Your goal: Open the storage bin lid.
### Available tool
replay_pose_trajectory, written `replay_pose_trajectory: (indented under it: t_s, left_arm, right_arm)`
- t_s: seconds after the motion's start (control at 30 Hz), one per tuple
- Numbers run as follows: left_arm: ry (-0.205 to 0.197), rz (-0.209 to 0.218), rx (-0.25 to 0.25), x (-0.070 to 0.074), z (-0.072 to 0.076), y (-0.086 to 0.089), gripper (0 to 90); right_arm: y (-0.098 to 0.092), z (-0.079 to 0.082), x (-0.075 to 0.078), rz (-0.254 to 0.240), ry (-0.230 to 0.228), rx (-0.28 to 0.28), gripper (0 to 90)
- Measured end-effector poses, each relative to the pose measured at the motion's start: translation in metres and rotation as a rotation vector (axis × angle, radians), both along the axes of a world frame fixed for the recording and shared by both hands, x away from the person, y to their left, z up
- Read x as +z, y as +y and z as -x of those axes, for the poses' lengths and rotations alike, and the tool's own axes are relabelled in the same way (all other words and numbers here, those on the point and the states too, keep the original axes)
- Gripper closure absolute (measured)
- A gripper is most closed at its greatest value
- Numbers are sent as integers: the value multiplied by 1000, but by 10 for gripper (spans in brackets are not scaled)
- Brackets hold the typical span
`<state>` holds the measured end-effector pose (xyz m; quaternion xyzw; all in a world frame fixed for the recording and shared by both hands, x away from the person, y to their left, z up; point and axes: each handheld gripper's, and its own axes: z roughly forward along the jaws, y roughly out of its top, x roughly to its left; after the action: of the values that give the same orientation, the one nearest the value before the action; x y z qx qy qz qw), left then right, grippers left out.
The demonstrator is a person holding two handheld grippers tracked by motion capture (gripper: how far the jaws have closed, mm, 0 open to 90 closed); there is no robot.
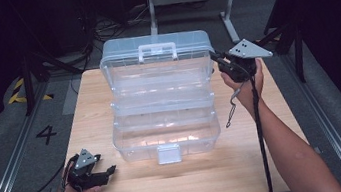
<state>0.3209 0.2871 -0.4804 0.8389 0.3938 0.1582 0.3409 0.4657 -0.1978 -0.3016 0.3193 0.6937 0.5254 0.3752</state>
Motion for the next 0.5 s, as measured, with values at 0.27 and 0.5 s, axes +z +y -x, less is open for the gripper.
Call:
replay_pose_trajectory:
  t_s: [0.27,0.5]
  left_arm:
    - [-4,-6,-4,0,-1,0,270]
    - [-4,-5,-2,0,-1,0,267]
  right_arm:
    - [0,-10,3,-4,21,-6,823]
    - [1,-18,5,-13,35,-12,832]
